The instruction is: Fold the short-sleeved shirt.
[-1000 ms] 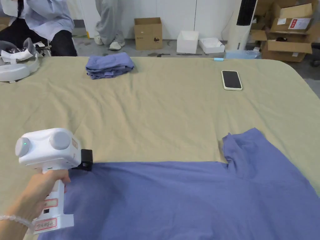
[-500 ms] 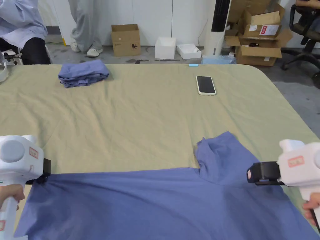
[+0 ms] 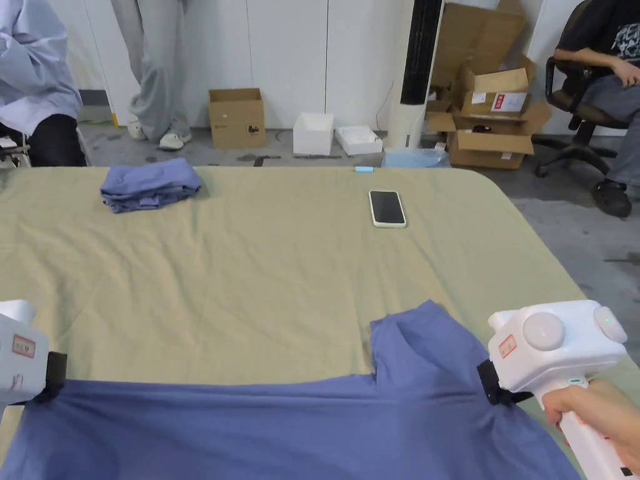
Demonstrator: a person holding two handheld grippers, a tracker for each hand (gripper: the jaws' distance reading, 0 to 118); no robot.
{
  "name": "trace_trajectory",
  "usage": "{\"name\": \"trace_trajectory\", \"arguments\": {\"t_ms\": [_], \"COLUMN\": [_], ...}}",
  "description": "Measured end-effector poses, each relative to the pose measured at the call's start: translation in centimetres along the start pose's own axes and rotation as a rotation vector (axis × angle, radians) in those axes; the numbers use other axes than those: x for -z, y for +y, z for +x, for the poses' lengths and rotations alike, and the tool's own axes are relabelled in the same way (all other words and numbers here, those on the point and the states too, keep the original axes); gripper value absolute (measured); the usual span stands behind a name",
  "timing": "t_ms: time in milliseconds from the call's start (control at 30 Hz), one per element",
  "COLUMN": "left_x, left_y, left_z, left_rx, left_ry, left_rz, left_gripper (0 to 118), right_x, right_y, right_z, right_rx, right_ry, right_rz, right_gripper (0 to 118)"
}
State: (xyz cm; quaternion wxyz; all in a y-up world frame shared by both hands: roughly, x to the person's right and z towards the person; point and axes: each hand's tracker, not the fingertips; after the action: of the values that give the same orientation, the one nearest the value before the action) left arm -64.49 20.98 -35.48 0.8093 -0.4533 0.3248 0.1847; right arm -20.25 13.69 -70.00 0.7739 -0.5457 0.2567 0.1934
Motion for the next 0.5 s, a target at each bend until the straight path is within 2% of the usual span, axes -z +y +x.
{"name": "trace_trajectory", "arguments": {"t_ms": [33,100,200,367,500], "left_x": [-0.6,-2.3,-5.5,-12.1,-18.0], "left_y": [0.0,0.2,1.1,3.1,5.1], "left_z": [0.0,-0.2,-0.6,-1.2,-1.1], "left_rx": [0.019,0.017,0.013,0.008,0.049], "left_ry": [0.010,0.002,-0.010,-0.011,0.033], "left_rz": [0.003,0.018,0.063,0.188,0.288], "left_gripper": [2,2,2,2,2], "right_x": [-0.5,-2.2,-6.9,-16.1,-24.3], "right_y": [0.2,0.6,1.2,2.1,2.4], "right_z": [0.0,0.7,1.8,2.8,3.1], "right_rx": [0.013,0.089,0.139,0.136,0.187], "right_ry": [-0.001,0.027,0.148,0.191,0.243], "right_rz": [0.001,0.022,0.102,0.242,0.345], "right_gripper": [1,1,1,1,1]}}
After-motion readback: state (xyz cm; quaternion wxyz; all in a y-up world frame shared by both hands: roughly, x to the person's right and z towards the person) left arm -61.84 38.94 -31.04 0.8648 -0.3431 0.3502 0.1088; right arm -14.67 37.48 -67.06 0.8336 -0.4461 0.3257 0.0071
